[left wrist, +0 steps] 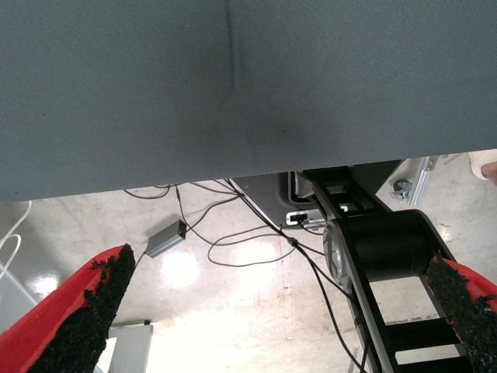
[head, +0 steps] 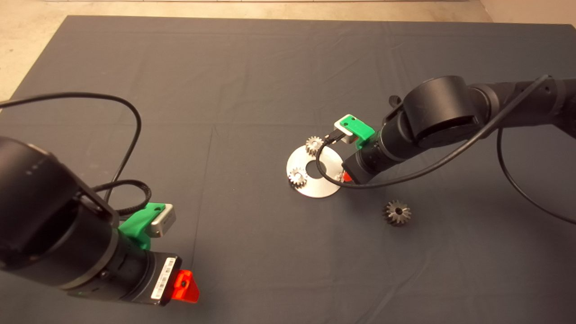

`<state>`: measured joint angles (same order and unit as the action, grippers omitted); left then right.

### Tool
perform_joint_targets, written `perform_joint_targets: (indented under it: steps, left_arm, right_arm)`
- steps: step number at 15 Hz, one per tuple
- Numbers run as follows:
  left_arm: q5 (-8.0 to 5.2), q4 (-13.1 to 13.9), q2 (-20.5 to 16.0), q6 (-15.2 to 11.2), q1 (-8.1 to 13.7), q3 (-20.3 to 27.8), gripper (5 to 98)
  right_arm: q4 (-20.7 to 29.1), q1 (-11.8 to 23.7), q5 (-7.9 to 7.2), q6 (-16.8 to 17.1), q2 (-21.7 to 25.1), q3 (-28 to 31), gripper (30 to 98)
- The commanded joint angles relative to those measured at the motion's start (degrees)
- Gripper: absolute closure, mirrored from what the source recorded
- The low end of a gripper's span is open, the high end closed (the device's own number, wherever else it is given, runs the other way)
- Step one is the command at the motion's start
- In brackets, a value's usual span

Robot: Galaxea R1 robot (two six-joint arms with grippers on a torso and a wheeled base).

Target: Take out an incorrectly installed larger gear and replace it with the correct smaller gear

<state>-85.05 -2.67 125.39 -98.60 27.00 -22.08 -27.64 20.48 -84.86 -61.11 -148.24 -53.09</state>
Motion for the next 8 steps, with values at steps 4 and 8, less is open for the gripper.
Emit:
perform_joint_targets:
  steps: [4,8]
  left_arm:
    - [-0.11,0.5,-0.1,-0.5,0.4,0.8,6.1]
    - [-0.11,0.4,-0.1,-0.5,0.4,0.8,6.1]
  right_arm:
    - [0.4,1.4,0.57,-0.2,-0.1,-0.4,88.8]
    - [-0.5,1.4,0.75,-0.2,-0.1,-0.5,88.8]
